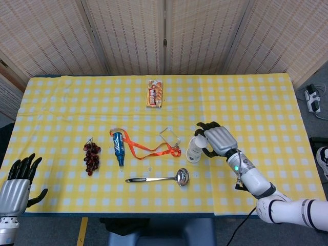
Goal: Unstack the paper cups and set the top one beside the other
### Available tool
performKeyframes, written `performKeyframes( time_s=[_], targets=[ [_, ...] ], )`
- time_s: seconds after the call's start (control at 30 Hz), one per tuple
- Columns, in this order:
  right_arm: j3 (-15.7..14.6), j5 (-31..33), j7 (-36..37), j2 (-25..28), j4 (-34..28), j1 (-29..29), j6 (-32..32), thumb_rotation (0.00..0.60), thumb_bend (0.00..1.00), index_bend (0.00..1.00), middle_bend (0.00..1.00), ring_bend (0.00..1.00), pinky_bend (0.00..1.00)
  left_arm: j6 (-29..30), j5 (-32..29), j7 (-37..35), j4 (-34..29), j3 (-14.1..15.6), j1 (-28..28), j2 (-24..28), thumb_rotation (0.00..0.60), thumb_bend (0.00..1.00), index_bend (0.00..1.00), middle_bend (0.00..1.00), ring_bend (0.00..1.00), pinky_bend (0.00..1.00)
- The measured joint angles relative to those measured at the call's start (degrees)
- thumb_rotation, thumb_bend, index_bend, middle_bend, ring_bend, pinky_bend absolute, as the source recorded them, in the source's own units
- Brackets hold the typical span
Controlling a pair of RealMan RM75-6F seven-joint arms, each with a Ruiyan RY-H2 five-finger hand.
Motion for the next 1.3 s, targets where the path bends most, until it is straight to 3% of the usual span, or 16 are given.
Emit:
performKeyframes(
  time_s=[0.17, 0.37, 0.93, 1.3],
  targets=[
    [0.8, -2.9, 5.0, 4.5, -1.4, -3.5, 1.9, 0.6, 0.45, 0.35, 0.14, 0.16, 0.12, -0.1, 0.0, 0.0, 0.0, 0.1, 0.0, 0.0, 0.6, 0.29, 0.1, 0.0, 0.0, 0.0],
    [0.5, -5.1, 10.2, 5.4, 1.0, -6.6, 1.1, 0.6, 0.45, 0.35, 0.14, 0.16, 0.12, -0.3, 0.2, 0.2, 0.0, 0.1, -0.2, -0.2, 0.6, 0.29, 0.1, 0.0, 0.0, 0.0],
    [-1.9, -10.8, 17.1, -4.9, 15.1, -10.5, -4.4, 0.6, 0.45, 0.35, 0.14, 0.17, 0.12, -0.5, 0.1, 0.8, -0.4, 0.3, -0.3, -0.4, 0.6, 0.29, 0.1, 0.0, 0.0, 0.0],
    [-1.2, -12.3, 17.4, -7.0, 17.0, -11.1, -4.9, 0.6, 0.45, 0.34, 0.12, 0.16, 0.12, -0.4, 0.1, 0.5, -0.3, 0.3, -0.2, -0.3, 0.6, 0.29, 0.1, 0.0, 0.0, 0.0]
  ],
)
